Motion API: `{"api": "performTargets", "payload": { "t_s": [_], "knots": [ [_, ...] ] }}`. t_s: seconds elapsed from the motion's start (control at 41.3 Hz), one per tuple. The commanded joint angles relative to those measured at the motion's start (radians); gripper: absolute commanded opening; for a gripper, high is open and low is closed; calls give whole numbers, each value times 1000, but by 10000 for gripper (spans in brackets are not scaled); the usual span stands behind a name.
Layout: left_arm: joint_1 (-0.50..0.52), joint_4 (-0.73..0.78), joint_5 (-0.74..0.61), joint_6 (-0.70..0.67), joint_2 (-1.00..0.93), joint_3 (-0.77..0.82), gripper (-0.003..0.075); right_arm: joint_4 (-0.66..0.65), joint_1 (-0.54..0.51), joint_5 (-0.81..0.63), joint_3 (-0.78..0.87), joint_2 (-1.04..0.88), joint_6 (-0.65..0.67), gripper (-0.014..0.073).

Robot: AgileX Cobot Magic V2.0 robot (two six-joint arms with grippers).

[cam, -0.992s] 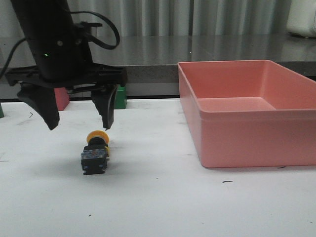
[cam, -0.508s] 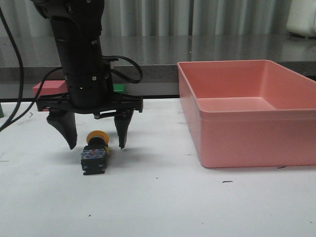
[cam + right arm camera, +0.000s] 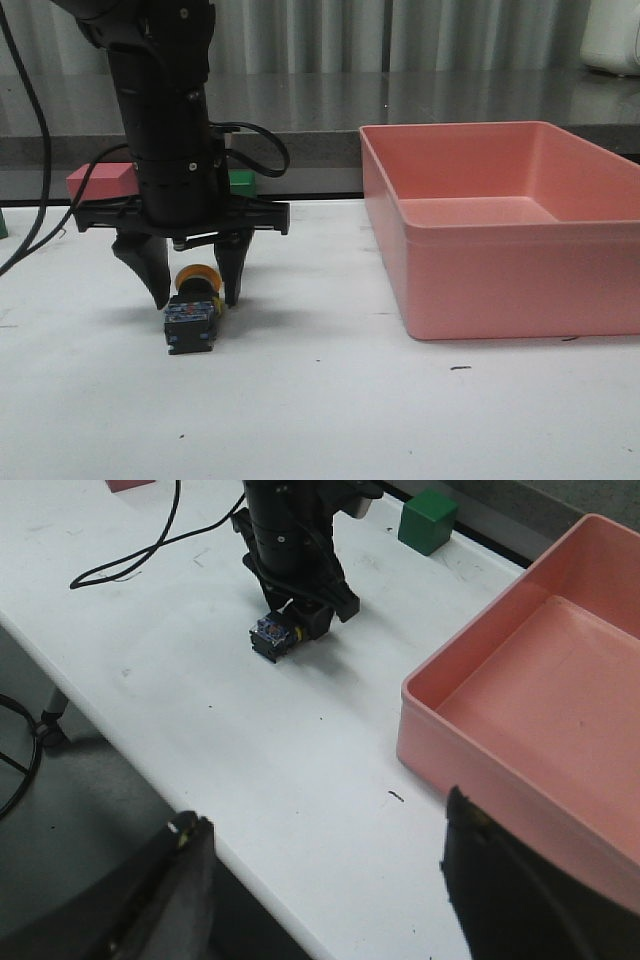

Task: Place and stand button with both arms
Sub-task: 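Lift the button with the left gripper and rotate it cap-up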

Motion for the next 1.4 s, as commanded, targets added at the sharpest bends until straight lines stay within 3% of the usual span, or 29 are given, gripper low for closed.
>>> {"api": "performTargets", "payload": {
  "t_s": [0.0,0.435,0.774,1.161,1.379],
  "knots": [
    [14,-9,-3,-13,-56,-28,418,-1,-5,-61,-24,1,-6,509],
    [23,-40,35,22,-22,-28,410,-1,-5,-61,-24,1,-6,509],
    [21,-55,45,53,-39,-31,179,-1,-5,-61,-24,1,-6,509],
    [38,9,7,271,-258,-24,176,-1,-5,-61,-24,1,-6,509],
    [99,-19,-148,393,-433,126,176,-1,-5,-61,-24,1,-6,509]
  ]
}}
